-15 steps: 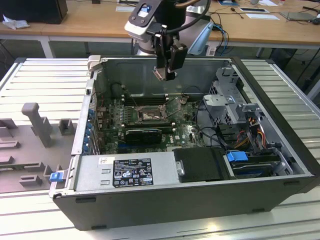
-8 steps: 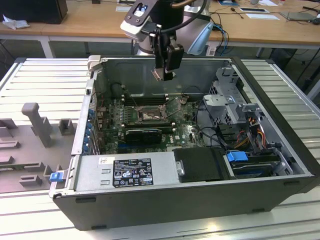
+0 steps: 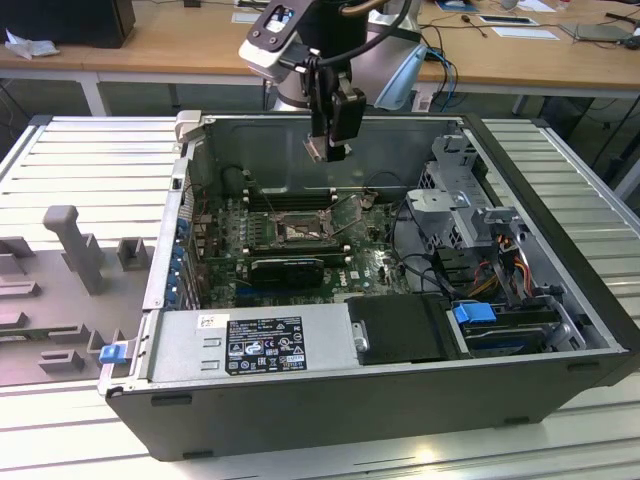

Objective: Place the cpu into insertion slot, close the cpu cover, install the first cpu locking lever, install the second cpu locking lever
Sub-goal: 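Place the cpu into insertion slot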

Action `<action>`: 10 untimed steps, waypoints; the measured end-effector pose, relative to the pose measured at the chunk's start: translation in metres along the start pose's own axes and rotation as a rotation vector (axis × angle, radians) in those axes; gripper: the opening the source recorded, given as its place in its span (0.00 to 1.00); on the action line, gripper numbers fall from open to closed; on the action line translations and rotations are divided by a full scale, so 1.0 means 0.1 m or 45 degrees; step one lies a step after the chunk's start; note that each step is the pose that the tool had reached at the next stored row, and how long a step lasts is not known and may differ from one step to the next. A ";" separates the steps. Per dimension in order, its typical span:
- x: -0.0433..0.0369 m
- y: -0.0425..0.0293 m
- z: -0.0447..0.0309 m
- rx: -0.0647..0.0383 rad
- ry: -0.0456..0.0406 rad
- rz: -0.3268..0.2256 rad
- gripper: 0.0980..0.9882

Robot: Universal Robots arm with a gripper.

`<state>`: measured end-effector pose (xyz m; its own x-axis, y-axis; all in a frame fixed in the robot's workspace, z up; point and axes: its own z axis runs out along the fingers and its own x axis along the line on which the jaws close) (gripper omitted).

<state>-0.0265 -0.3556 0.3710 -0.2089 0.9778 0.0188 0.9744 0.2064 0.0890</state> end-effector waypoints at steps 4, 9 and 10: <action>0.000 0.000 0.001 -0.001 -0.003 0.031 0.48; 0.000 0.000 0.002 -0.001 -0.004 0.050 0.48; 0.000 0.000 0.003 -0.001 -0.005 0.055 0.48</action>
<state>-0.0265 -0.3556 0.3707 -0.1660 0.9859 0.0188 0.9825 0.1637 0.0891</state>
